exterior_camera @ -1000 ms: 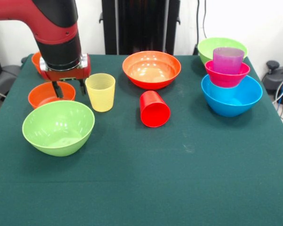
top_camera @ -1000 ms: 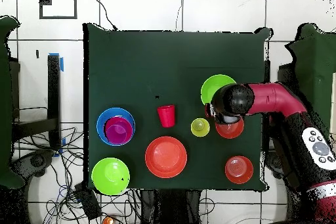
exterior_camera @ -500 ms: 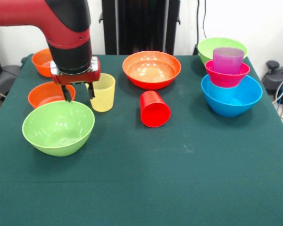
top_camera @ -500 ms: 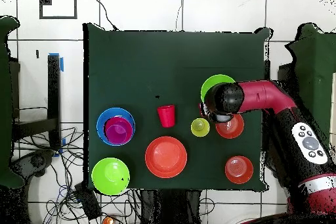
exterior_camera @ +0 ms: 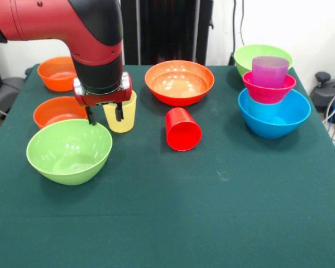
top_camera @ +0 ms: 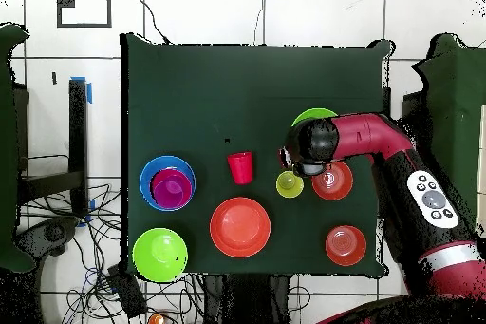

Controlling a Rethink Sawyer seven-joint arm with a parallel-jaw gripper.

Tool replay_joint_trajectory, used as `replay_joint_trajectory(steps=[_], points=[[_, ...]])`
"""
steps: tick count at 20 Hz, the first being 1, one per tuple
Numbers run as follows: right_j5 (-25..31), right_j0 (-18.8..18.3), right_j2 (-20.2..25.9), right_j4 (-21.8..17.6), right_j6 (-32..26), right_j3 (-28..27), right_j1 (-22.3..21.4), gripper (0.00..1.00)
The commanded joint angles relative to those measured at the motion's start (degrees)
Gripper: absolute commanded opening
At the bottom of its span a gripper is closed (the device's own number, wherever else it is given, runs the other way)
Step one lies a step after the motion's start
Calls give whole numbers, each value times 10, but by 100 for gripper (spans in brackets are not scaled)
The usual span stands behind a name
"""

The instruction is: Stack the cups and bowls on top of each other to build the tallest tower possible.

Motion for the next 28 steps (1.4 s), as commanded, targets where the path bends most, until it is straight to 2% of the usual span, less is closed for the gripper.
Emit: replay_joint_trajectory(steps=[1,5,8,11,19,20,28], points=[[-32,13,-37,-59,-100,-30,16,100],[-44,9,-35,-64,-101,-24,11,100],[-69,19,-26,-93,-111,-42,5,100],[-34,27,-20,-87,-129,-68,5,100],[-48,21,-12,-83,-115,-70,14,100],[-49,20,-12,-81,-114,-70,15,0],[-58,18,-8,-69,-113,-71,18,0]])
